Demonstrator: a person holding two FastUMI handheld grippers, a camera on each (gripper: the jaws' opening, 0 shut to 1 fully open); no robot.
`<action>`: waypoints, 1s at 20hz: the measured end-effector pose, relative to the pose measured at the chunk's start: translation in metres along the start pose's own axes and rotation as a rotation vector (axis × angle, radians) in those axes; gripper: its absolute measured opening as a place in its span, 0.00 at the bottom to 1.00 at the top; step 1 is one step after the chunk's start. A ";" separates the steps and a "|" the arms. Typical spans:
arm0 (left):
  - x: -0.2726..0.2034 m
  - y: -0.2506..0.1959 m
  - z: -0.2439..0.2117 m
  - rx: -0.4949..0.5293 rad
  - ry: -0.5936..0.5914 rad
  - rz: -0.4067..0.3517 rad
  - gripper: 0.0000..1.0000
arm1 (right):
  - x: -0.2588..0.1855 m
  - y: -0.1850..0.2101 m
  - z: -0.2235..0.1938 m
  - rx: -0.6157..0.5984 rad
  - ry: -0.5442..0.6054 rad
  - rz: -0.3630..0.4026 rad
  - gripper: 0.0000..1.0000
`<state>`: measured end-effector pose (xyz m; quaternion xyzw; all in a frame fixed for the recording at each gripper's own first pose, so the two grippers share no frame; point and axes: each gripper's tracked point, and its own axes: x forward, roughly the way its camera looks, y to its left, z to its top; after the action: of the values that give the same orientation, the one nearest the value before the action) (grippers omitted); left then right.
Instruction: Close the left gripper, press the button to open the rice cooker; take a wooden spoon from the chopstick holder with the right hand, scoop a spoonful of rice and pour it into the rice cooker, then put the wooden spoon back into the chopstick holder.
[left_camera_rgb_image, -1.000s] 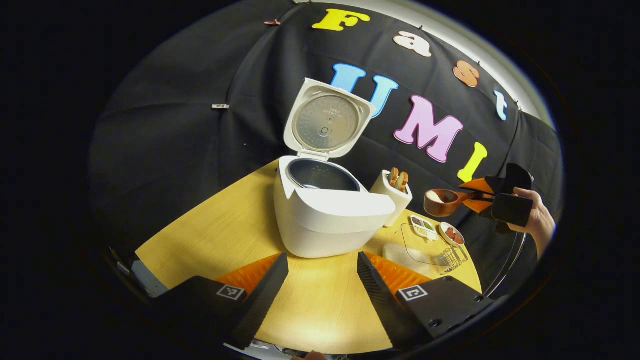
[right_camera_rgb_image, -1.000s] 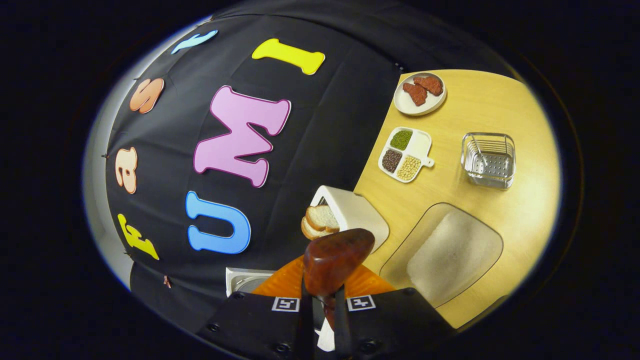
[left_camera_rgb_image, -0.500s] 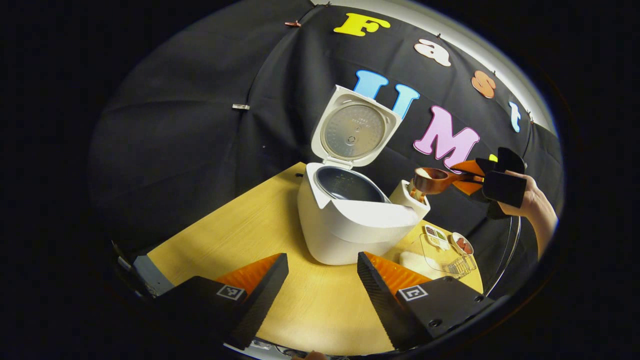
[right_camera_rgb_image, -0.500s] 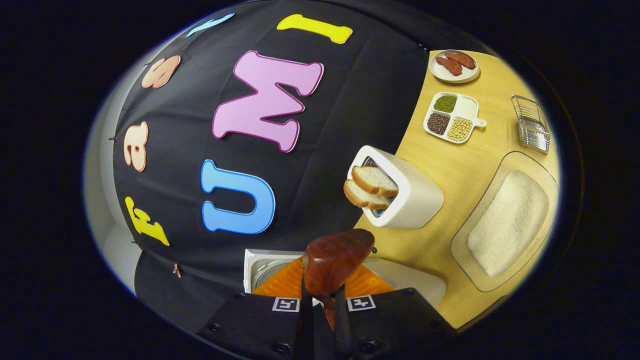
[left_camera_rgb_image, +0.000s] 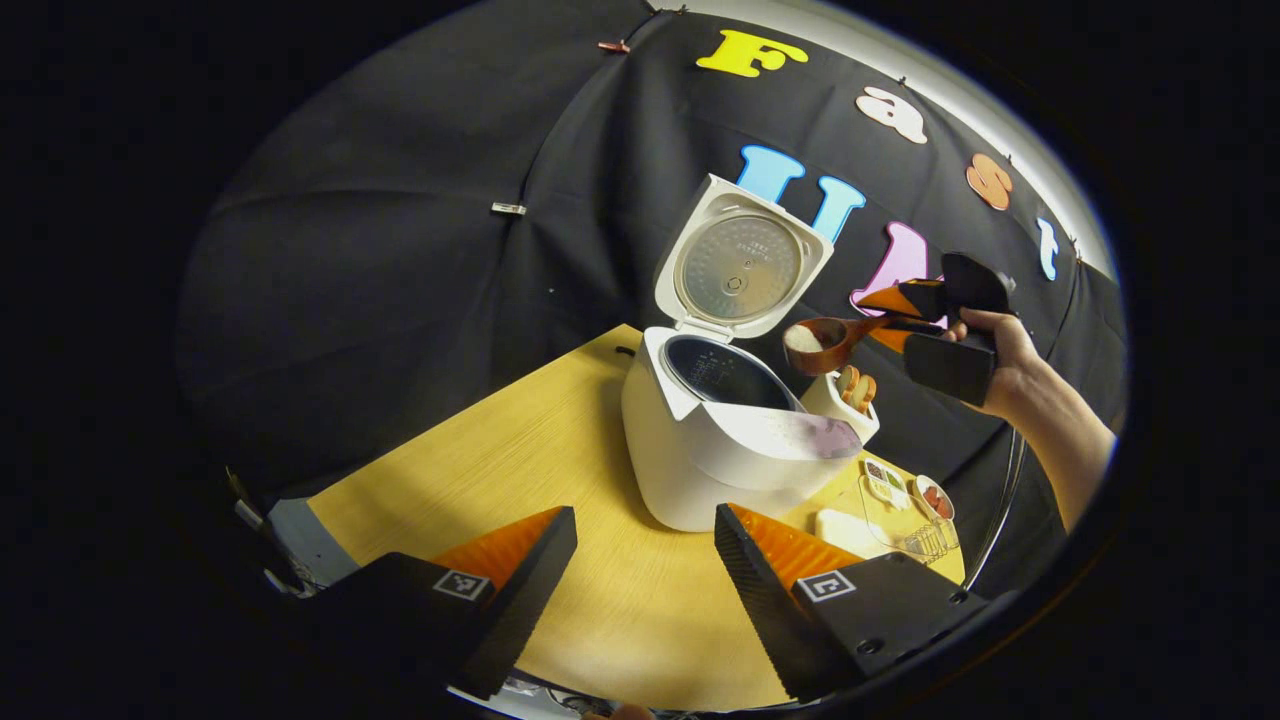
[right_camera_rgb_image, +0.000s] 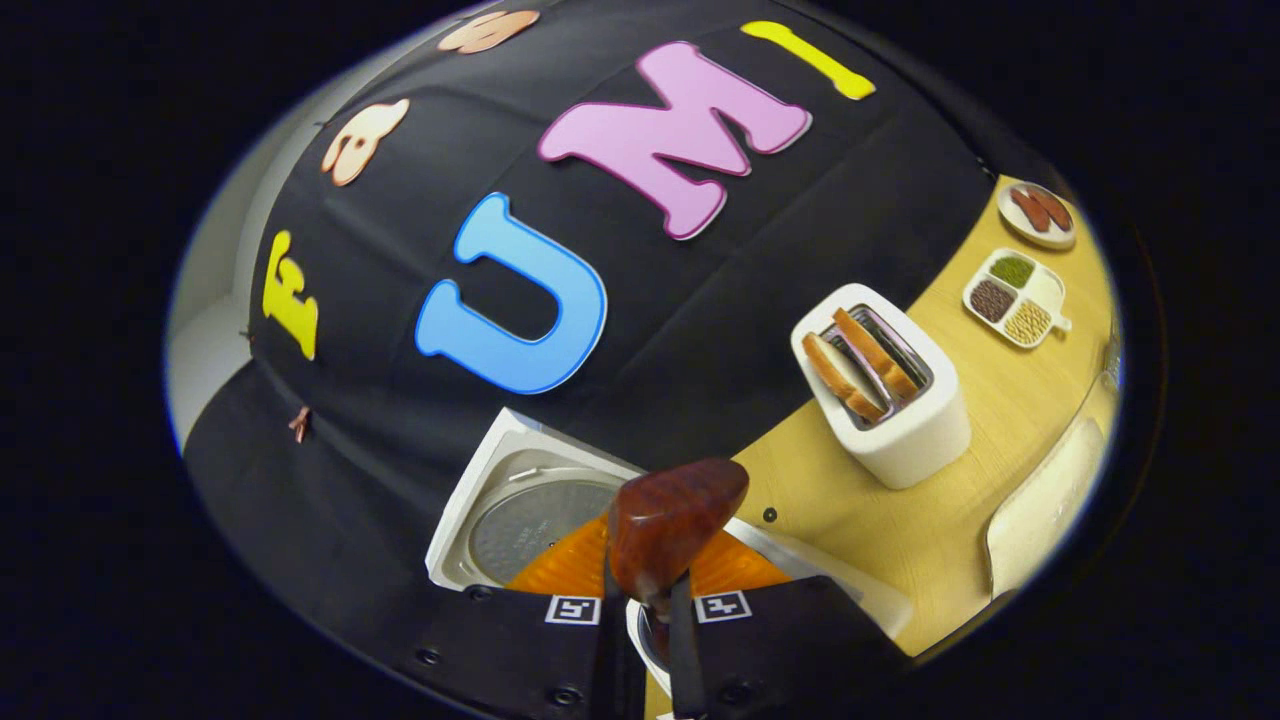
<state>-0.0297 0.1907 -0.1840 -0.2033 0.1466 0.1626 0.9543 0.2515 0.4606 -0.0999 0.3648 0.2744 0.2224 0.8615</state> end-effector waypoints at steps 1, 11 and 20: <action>0.000 0.003 0.000 -0.005 0.002 0.003 0.96 | 0.007 0.011 -0.003 -0.047 -0.008 0.016 0.19; 0.005 0.017 0.012 -0.005 -0.003 0.028 0.96 | 0.042 0.037 -0.042 -0.491 -0.060 0.109 0.19; 0.008 0.015 0.008 0.002 0.010 0.024 0.96 | 0.032 0.049 -0.072 -0.839 -0.070 0.259 0.19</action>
<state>-0.0269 0.2089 -0.1851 -0.2012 0.1539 0.1727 0.9519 0.2210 0.5474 -0.1148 0.0218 0.0830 0.4081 0.9089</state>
